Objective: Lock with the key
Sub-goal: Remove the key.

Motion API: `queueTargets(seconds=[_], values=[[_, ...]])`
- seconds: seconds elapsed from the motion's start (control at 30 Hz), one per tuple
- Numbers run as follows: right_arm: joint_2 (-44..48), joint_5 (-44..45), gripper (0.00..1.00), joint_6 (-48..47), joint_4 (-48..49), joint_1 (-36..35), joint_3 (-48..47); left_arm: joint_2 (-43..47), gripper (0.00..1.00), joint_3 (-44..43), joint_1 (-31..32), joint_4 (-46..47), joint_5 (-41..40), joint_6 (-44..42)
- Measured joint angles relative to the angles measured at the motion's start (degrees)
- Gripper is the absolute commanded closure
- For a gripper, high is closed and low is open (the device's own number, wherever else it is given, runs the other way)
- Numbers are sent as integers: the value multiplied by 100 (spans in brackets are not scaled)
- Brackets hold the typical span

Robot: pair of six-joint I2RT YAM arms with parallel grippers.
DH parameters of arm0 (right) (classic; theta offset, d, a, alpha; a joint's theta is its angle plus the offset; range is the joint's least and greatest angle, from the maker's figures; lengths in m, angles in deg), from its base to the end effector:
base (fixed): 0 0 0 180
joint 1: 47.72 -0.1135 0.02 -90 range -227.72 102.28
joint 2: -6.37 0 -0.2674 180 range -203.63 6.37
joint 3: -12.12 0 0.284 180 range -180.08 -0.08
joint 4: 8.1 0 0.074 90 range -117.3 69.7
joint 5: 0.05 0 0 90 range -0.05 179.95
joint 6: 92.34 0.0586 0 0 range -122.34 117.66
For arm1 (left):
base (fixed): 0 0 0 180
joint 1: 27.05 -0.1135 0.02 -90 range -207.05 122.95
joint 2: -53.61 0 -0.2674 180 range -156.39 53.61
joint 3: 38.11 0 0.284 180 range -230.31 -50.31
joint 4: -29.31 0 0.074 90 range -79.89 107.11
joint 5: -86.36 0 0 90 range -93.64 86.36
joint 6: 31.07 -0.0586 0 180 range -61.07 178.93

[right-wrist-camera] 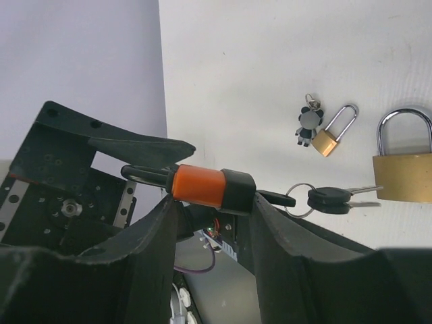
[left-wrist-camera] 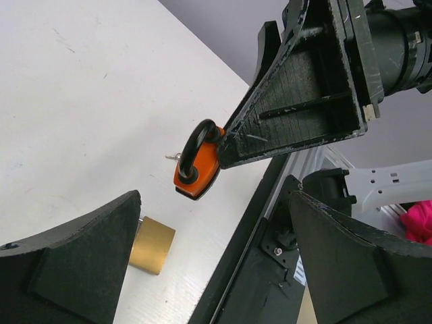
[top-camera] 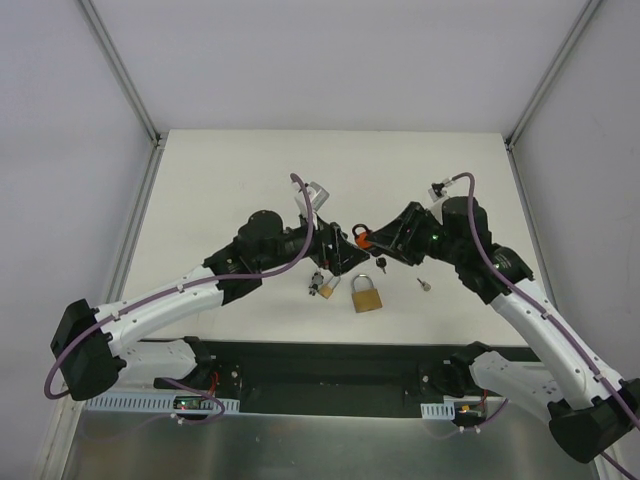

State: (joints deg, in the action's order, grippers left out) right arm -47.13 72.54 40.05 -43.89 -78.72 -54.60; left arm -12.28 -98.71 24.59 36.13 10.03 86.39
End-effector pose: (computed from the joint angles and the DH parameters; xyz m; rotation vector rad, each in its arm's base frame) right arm 0.2116 0.1476 0.3435 -0.0051 2.1259 1.1029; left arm 0.1905 -0.2630 0.3349 0.5535 1.5978 -1.2527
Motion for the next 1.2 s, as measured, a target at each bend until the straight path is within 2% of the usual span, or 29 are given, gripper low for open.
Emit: queueTargets(seconds=[0.33,0.53,0.63,0.67,0.73,0.77,0.8,0.93,1.03,1.07,1.13,1.17,1.2], values=[[188,-33,99,337,422,17,24,-308,27,-11,0,640,299,37],[256,-142,99,496,658,17,83,-616,41,-157,0,927,487,52],[258,-190,99,557,737,17,105,-693,54,-177,0,1067,557,48],[269,-216,99,570,778,20,120,-702,61,-177,-2,1102,553,50],[308,-271,99,625,846,28,151,-704,89,-173,-37,1154,542,44],[339,-286,99,654,892,28,164,-704,97,-168,-59,1172,522,42],[358,-282,99,671,929,28,181,-704,100,-157,-72,1228,540,55],[400,-297,97,717,1093,55,273,-691,100,-129,-76,1338,483,63],[400,-317,89,717,1123,55,286,-643,100,-70,-74,1375,424,68],[400,-328,72,704,1132,55,286,-619,100,-57,-74,1377,413,70],[402,-352,56,662,1154,55,286,-564,100,-42,-76,1362,385,87],[407,-348,41,575,1156,55,286,-533,100,-42,-85,1309,378,94],[415,-323,35,457,1126,57,278,-511,100,-42,-109,1244,380,107]])
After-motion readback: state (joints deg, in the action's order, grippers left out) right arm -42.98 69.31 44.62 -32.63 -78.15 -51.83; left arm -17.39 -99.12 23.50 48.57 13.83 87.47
